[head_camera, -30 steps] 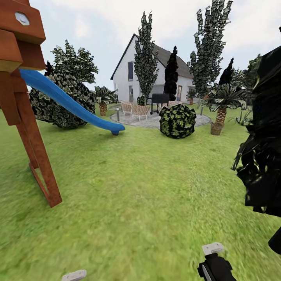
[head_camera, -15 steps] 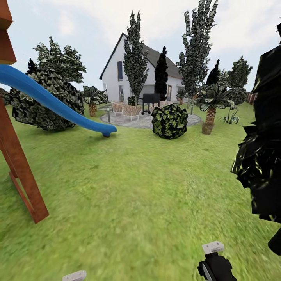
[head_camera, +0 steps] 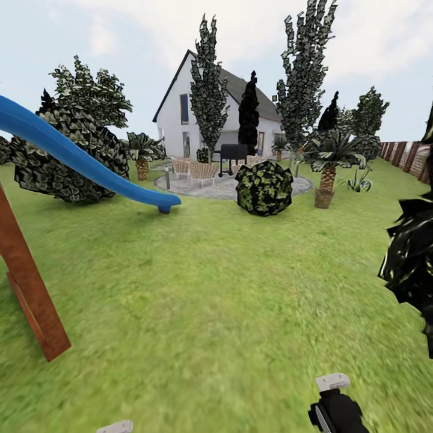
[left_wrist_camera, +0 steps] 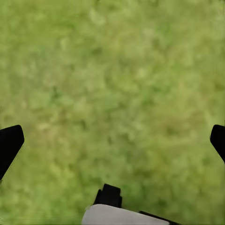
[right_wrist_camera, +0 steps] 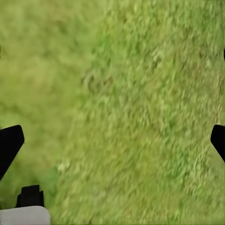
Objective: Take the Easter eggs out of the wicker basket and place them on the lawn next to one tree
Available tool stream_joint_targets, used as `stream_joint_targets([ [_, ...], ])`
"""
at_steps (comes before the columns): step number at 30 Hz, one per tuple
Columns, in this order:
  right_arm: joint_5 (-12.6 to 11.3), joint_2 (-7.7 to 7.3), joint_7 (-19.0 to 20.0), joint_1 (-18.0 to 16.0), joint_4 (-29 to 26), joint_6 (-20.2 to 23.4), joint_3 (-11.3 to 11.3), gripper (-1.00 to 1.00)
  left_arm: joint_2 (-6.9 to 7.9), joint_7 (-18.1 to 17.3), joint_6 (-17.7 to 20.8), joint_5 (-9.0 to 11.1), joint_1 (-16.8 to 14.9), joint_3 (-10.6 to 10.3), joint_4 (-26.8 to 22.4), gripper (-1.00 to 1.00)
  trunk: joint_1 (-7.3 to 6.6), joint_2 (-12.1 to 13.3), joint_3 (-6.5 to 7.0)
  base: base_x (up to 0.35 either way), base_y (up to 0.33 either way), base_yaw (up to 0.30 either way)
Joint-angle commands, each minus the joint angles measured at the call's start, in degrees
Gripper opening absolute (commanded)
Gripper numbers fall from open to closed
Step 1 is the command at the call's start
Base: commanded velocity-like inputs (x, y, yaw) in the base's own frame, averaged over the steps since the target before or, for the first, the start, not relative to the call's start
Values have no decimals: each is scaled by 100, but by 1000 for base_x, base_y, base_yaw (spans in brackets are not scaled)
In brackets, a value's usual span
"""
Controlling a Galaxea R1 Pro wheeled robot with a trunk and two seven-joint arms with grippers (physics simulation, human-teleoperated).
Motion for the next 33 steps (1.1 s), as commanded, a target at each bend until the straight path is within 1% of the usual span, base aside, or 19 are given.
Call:
stream_joint_targets([
  [1,42,-4,14,-5,-2,36,-21,100,-3,37,16,63,1,5,-5,100,4,-3,-5,304,152,0],
  [6,49,-3,16,-5,10,29,-80,100,-2,37,6,61,1,6,4,100,4,-3,-5,306,147,0],
  [15,69,56,16,-5,30,30,-12,100,-3,37,-2,58,1,3,32,100,4,-3,-5,307,143,0],
  [29,83,72,20,-6,200,14,-4,100,-2,45,-3,68,1,6,21,100,4,-3,-5,308,134,0],
  [33,80,92,21,-4,207,9,94,100,-2,45,-2,68,1,13,16,100,4,-3,-5,308,141,0],
])
